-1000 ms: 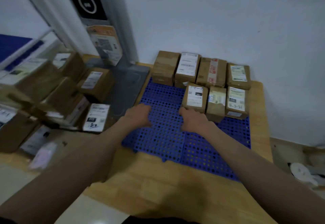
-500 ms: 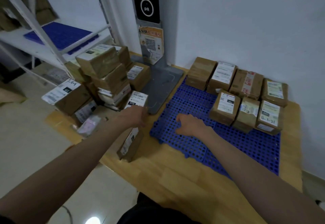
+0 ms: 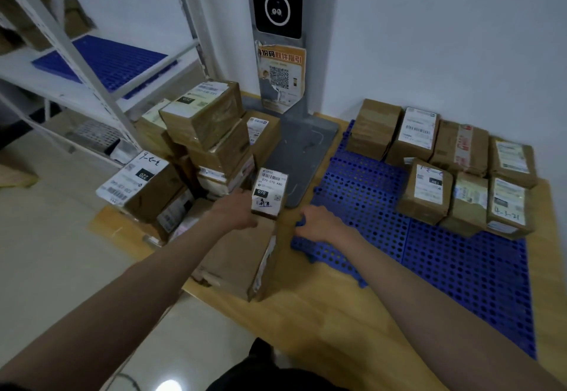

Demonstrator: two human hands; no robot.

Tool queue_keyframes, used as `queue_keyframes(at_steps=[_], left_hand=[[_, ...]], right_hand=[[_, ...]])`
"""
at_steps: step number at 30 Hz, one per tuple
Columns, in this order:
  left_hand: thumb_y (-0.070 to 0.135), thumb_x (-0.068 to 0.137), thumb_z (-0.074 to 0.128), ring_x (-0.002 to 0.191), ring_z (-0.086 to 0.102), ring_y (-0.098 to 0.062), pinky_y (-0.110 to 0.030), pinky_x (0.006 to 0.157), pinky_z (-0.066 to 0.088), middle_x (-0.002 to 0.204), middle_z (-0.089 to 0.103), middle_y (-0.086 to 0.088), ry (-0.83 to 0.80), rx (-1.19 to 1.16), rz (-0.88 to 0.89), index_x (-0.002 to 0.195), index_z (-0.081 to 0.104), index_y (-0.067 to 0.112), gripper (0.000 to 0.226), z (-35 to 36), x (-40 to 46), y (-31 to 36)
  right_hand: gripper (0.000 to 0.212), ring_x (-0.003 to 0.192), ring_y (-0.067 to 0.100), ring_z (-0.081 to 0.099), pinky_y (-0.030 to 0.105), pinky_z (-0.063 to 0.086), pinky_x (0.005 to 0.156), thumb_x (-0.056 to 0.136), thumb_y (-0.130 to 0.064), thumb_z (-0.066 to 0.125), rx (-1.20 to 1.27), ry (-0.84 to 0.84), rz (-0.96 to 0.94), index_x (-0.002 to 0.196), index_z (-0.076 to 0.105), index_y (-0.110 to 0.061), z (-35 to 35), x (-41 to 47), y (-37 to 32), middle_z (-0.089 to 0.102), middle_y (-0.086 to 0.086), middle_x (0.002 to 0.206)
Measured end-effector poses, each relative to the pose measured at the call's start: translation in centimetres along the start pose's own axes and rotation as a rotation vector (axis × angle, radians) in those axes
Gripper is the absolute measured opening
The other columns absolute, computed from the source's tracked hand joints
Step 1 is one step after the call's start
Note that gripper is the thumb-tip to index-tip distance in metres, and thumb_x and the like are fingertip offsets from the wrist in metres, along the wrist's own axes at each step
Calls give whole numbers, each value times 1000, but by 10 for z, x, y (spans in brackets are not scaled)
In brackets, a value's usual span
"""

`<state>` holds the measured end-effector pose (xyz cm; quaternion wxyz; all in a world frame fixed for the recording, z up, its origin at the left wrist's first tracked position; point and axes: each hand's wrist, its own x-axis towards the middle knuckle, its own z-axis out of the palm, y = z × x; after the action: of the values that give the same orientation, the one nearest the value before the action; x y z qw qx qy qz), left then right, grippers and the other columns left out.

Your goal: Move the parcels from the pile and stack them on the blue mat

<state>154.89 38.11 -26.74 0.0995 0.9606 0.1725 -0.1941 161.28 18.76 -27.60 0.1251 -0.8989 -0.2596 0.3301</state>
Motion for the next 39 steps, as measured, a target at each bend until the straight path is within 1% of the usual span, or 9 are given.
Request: queue_keyframes(at_steps=[3,6,11,16,21,27,31,35,39], left_hand=[[23,86,64,117,52,-29,-35,86,45,127,53,-13,-26,-2,71,123,48,7,43,-4,20,-8],[20,88,61,117,54,-30,-35,93,45,127,55,-17,-45,3,110,126,48,1,44,-5,39,-10],[26,85,69,122,53,-30,-36,100,44,132,54,-15,-88,-4,91,134,38,0,64,1,60,-10],[29,81,75,122,54,-31,-36,95,47,137,51,-15,-122,-48,86,140,28,-1,81,6,71,-10],[39,75,81,125,52,-29,-36,99,47,139,49,-13,-132,-109,75,144,22,-1,99,5,78,-10],[36,74,82,121,56,-29,-38,96,49,133,56,-13,-83,-136,106,135,34,4,84,0,84,-9],[29,74,80,115,59,-31,-35,84,50,126,58,-12,-43,-112,131,131,36,6,76,-4,87,1],[32,74,78,112,59,-32,-35,82,48,125,57,-14,-37,-109,192,130,36,5,75,-5,91,23],[31,72,78,111,58,-34,-35,77,44,122,57,-13,-54,-133,241,128,36,7,74,0,92,56]], right_hand=[[44,109,28,55,37,51,87,92,-22,55,47,6,46,132,43,-8,6,20,-16,52,13,122],[46,103,27,58,35,51,80,91,-17,55,108,33,95,134,41,-7,10,39,-26,55,12,117],[43,109,27,56,36,51,88,93,-17,56,236,60,170,132,42,-3,13,63,-36,55,14,122],[43,120,29,53,24,44,89,94,-15,56,310,50,162,134,46,-1,14,76,-44,53,17,133],[41,120,30,54,36,45,100,94,-12,54,326,67,118,134,50,-6,14,81,-51,56,17,132],[46,125,28,50,32,46,101,91,-4,57,460,164,159,135,44,-3,13,80,-48,53,15,135],[48,124,27,52,32,47,101,89,-1,57,527,228,167,135,45,-4,4,73,-40,54,15,134],[54,121,29,54,25,46,91,90,-2,59,581,274,197,139,38,-6,0,60,-21,53,15,134],[52,114,30,58,37,52,93,90,-10,64,626,311,270,133,38,-4,0,46,11,56,16,129]])
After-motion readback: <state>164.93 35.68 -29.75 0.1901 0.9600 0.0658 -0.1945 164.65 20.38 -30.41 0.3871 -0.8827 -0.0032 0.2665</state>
